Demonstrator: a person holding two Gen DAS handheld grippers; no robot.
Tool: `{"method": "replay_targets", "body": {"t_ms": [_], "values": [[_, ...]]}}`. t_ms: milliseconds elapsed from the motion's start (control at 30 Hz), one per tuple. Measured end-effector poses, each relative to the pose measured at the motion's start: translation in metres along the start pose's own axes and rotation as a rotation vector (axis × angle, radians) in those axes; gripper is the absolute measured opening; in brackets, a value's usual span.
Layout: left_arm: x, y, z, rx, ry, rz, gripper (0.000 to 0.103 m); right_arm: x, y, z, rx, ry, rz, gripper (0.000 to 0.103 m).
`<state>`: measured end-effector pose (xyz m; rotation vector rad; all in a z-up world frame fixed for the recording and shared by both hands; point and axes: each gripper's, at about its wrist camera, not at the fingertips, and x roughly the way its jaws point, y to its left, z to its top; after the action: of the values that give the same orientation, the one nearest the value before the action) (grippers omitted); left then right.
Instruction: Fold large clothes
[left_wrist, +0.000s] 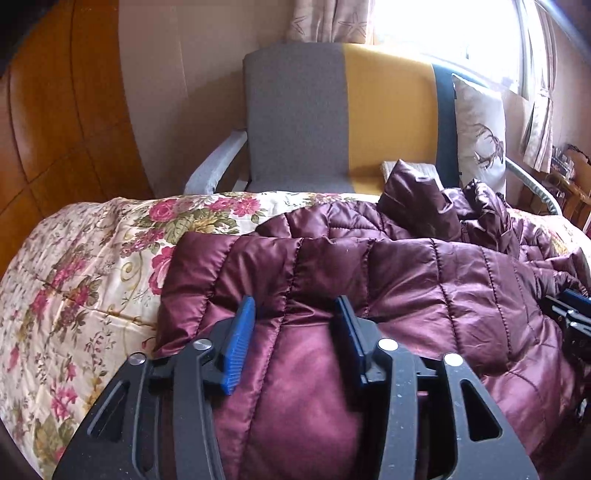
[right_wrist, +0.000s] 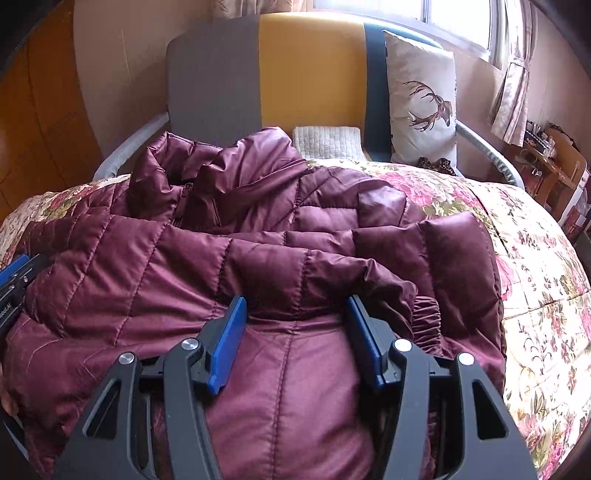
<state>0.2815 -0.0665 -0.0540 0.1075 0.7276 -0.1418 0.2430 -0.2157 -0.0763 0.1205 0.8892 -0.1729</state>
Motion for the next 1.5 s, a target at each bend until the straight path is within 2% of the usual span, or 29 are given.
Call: {"method": "replay_targets", "body": {"t_ms": [67,433,633,767,1033,1267,1400,1500], "values": [[-0.009,0.002,0.000,-0.005,-0.019,0.012,0.082,-0.001,0.000,0.000,-0.001,-0.001,0.000,0.055],[-0.069,0.021,-0.009,-0.059,-0.068,0.000,0.082,-0.012,0.007,0.006,-0.022,-0.001,-0.021,0.057],[-0.104,0.030,-0.017,-0.069,-0.106,-0.004,0.082,-0.035,0.010,0.006,0.000,-0.011,0.004,0.075],[-0.120,0.034,-0.025,-0.074,-0.119,-0.009,0.082,-0.057,0.010,-0.001,0.023,-0.035,0.025,0.078],[-0.136,0.041,-0.048,-0.095,-0.099,-0.023,0.082,-0.100,-0.005,-0.030,0.056,-0.044,0.071,0.079],[-0.140,0.048,-0.077,-0.094,-0.054,-0.011,0.082,-0.129,-0.030,-0.064,0.076,-0.030,0.056,0.081],[-0.144,0.049,-0.082,-0.093,-0.060,-0.032,0.082,-0.139,-0.043,-0.071,0.120,-0.037,0.076,0.073],[-0.137,0.037,-0.072,-0.061,-0.061,-0.036,0.082,-0.135,-0.042,-0.068,0.134,-0.043,0.079,0.070]]}}
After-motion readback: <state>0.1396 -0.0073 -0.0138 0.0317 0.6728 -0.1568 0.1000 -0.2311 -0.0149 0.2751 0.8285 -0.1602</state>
